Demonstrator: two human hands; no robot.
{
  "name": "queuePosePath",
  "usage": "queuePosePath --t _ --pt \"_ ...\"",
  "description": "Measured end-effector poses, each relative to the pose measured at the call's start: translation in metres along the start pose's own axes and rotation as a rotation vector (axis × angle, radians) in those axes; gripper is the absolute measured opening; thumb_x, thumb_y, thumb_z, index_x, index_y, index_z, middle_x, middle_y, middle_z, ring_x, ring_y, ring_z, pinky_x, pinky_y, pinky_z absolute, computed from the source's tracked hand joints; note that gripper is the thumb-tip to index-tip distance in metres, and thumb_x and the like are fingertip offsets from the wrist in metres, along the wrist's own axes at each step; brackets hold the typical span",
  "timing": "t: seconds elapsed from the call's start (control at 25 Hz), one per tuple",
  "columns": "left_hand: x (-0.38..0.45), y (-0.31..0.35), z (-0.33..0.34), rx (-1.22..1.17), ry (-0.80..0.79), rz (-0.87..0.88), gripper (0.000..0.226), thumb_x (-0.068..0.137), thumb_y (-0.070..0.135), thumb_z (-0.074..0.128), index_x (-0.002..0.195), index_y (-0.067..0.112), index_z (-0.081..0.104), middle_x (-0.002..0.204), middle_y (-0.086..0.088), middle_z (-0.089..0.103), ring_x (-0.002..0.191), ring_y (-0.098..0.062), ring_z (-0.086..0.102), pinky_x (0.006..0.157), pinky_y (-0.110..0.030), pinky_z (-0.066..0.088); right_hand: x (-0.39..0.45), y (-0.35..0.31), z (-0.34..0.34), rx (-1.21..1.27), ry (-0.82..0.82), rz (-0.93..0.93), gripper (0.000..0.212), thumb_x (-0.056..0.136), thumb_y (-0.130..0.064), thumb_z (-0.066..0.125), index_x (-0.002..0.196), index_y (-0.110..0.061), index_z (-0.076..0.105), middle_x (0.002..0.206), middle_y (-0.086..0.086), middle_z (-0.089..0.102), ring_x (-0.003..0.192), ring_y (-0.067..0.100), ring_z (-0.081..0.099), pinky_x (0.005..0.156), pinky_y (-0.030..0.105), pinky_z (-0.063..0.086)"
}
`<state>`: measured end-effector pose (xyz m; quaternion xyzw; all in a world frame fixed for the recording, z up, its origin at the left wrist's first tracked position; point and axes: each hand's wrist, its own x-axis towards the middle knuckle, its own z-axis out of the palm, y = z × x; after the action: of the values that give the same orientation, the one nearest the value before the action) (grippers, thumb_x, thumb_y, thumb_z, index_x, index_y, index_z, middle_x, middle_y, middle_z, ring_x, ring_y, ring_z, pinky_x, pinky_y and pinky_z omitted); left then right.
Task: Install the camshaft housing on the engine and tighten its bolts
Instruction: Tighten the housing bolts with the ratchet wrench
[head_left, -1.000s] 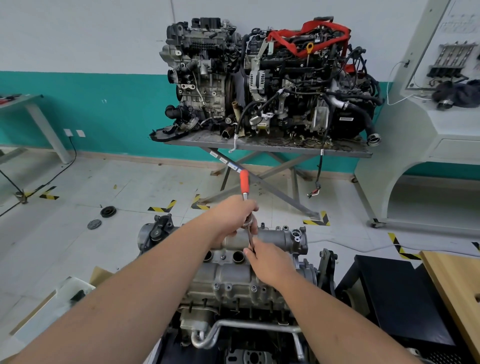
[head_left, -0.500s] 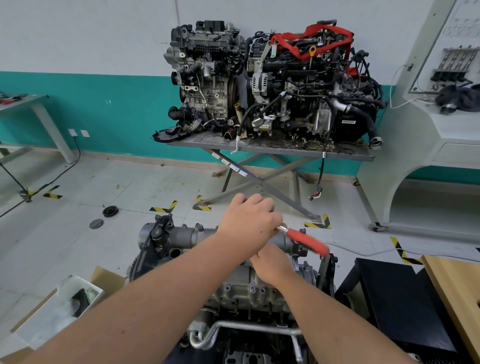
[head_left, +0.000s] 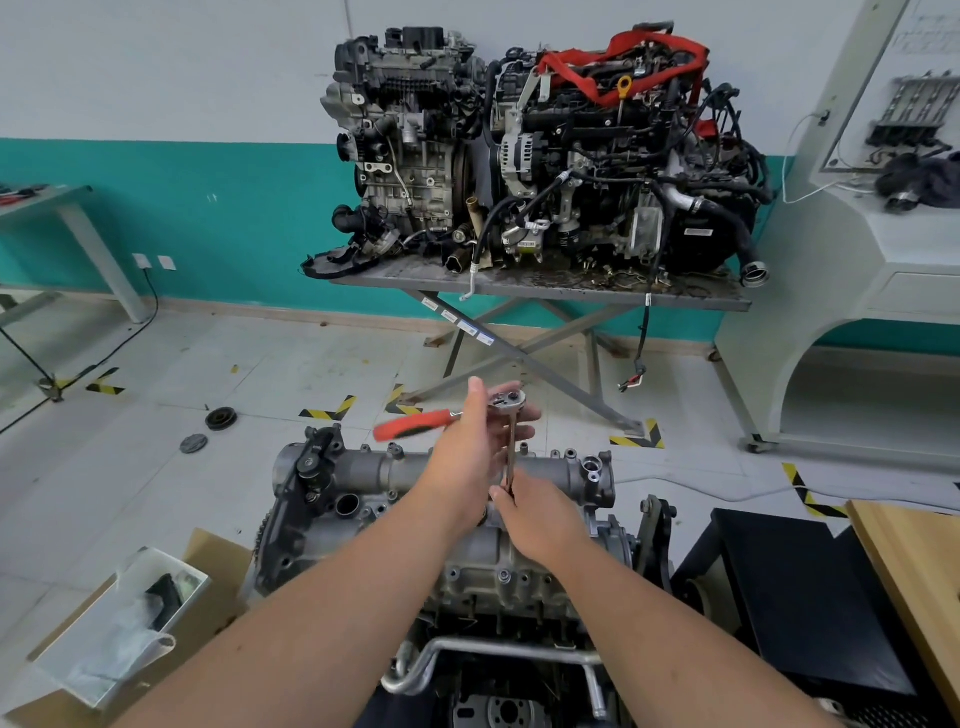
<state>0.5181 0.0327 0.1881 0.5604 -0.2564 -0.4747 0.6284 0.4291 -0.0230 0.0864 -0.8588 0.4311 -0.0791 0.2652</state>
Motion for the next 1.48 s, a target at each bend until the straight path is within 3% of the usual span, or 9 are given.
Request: queuePosePath --t 0.12,0.36,0.56,0.76,0.92,1.12,1.24,1.36,1.48 --pt "0.006 0.007 -0.009 -0.033 0.001 -0.078 0.048 0.103 0.056 0.033 0.109 0.024 0.069 0.079 -0.005 0.072 0.074 -0.018 0.067 0.085 -0.042 0.05 -0.001 0.002 0.002 -0.017 -0.029 -0.008 0.022 0.104 -0.044 0.036 0.09 -0.029 0.043 0.073 -0.009 0.052 0.071 0.017 0.054 0.063 0.033 0.039" --pt "0.016 0.036 0.0 0.451 -0.112 -0.14 0.033 0.1 0.048 0.045 0.11 0.02 0.06 0.072 0.0 0.074 0.067 -0.014 0.072 0.089 -0.043 0.05 -0.003 0.002 0.001 -0.028 -0.004 -0.031 0.022 0.103 -0.045 0.037 0.092 -0.029 0.045 0.078 -0.006 0.055 0.077 0.024 0.059 0.065 0.035 0.041" --pt "0.012 0.042 0.004 0.703 -0.318 -0.056 0.043 0.102 0.048 0.043 0.115 0.009 0.055 0.084 0.001 0.077 0.075 -0.011 0.073 0.075 -0.034 0.049 -0.004 0.006 0.0 -0.011 -0.019 -0.019 0.027 0.102 -0.046 0.038 0.084 -0.028 0.047 0.074 -0.005 0.055 0.079 0.025 0.061 0.067 0.035 0.045" --pt "0.014 0.058 -0.001 1.0 -0.333 0.011 0.037 0.101 0.05 0.046 0.086 0.016 0.05 0.083 -0.002 0.075 0.06 -0.012 0.051 0.058 -0.025 0.041 -0.005 0.007 0.002 -0.045 -0.01 -0.055 0.021 0.104 -0.046 0.035 0.092 -0.031 0.044 0.074 -0.007 0.053 0.071 0.02 0.054 0.063 0.034 0.041" --pt "0.012 0.07 0.012 1.345 -0.364 0.225 0.032 0.103 0.037 0.046 0.077 0.018 0.052 0.069 0.006 0.064 0.046 -0.002 0.049 0.044 -0.02 0.036 -0.005 0.004 0.002 -0.069 -0.01 -0.059 0.022 0.104 -0.045 0.034 0.094 -0.028 0.044 0.076 -0.005 0.055 0.074 0.023 0.056 0.063 0.035 0.041" --pt "0.003 0.047 0.014 1.908 -0.368 0.776 0.02 0.103 0.041 0.041 0.106 0.03 0.057 0.103 0.009 0.052 0.092 -0.016 0.052 0.068 -0.031 0.034 0.0 0.002 0.002 -0.003 0.014 0.018 0.029 0.104 -0.04 0.038 0.081 -0.023 0.045 0.075 -0.002 0.056 0.069 0.016 0.056 0.06 0.029 0.044" --pt "0.007 0.026 -0.002 1.688 -0.285 0.863 0.031 0.097 0.05 0.053 0.105 0.023 0.064 0.131 0.006 0.053 0.118 -0.017 0.049 0.091 -0.036 0.041 -0.001 0.001 0.004 0.067 0.047 0.009 0.033 0.104 -0.033 0.043 0.072 -0.034 0.031 0.067 -0.013 0.038 0.056 0.0 0.036 0.049 0.015 0.04" --pt "0.001 0.007 -0.016 1.085 -0.205 0.714 0.042 0.095 0.051 0.055 0.123 0.021 0.065 0.152 0.008 0.042 0.128 -0.004 0.045 0.1 -0.033 0.044 -0.002 0.002 0.005 0.082 0.028 0.019 0.016 0.1 -0.037 0.041 0.084 -0.033 0.041 0.07 -0.011 0.05 0.063 0.008 0.055 0.05 0.02 0.036" --pt "-0.007 -0.01 -0.003 0.607 -0.097 0.563 0.043 0.102 0.048 0.042 0.137 0.027 0.057 0.143 0.006 0.054 0.134 0.0 0.045 0.109 -0.023 0.04 0.0 0.003 0.003 0.016 -0.021 0.002 0.014 0.099 -0.029 0.036 0.085 -0.03 0.039 0.073 -0.005 0.054 0.07 0.022 0.057 0.058 0.031 0.038"
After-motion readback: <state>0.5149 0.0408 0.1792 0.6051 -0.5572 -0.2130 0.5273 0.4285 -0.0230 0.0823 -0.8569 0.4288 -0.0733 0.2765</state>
